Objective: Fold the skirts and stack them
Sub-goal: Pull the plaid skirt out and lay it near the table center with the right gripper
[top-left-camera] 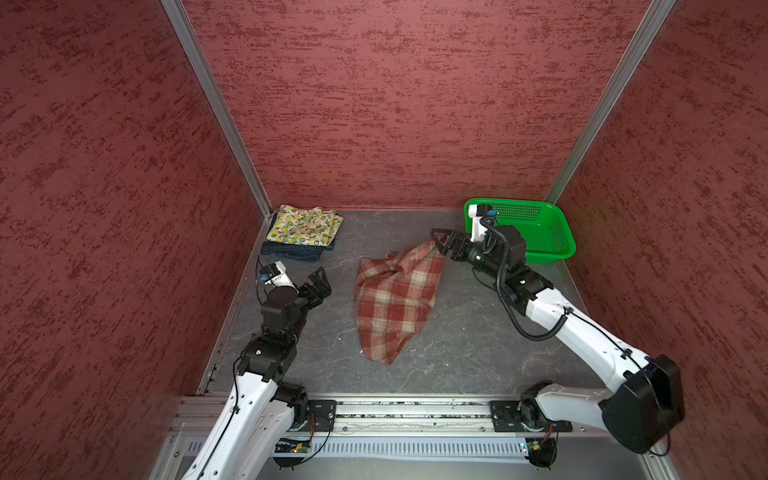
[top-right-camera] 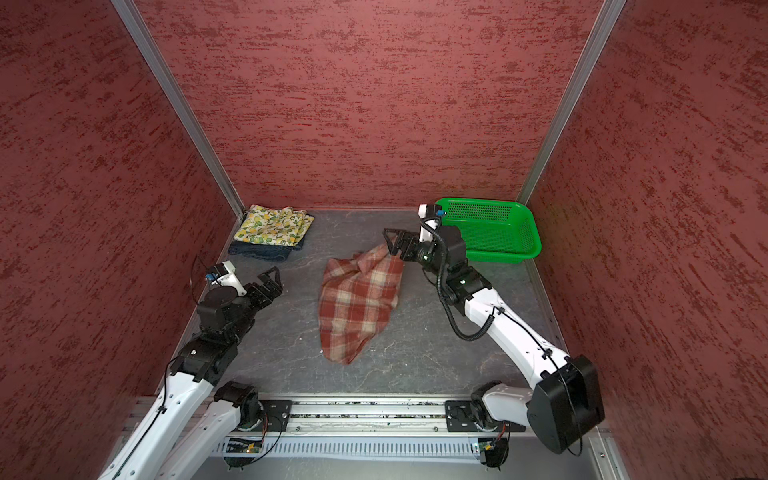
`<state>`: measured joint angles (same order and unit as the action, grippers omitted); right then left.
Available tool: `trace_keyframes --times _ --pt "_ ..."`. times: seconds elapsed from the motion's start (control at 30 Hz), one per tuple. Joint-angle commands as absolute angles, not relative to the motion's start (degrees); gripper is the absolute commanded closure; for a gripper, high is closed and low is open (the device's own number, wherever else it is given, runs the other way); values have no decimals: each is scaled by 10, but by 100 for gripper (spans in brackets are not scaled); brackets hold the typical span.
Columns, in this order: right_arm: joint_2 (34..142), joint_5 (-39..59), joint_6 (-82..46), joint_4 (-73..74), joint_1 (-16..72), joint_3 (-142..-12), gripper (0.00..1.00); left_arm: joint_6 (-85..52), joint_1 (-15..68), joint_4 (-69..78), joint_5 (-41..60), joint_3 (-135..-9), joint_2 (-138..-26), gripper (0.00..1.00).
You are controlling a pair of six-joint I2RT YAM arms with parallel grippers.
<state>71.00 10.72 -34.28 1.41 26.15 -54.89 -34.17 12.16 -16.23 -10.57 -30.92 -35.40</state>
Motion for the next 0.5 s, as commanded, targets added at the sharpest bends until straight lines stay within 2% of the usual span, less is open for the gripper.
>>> trace_keyframes --times 0.0,0.17,0.33,0.47 --pt "664 30 -333 -31 262 -543 9 -359 121 -176 -45 -303 -387 0" --pt "700 -17 -366 -128 250 -552 8 -373 188 -141 -30 -318 -476 0" --pt "760 42 -381 -156 210 -552 14 -354 299 -140 -57 -391 -596 0" --pt "783 45 -357 -159 205 -544 18 -333 357 -181 -79 -462 -689 0"
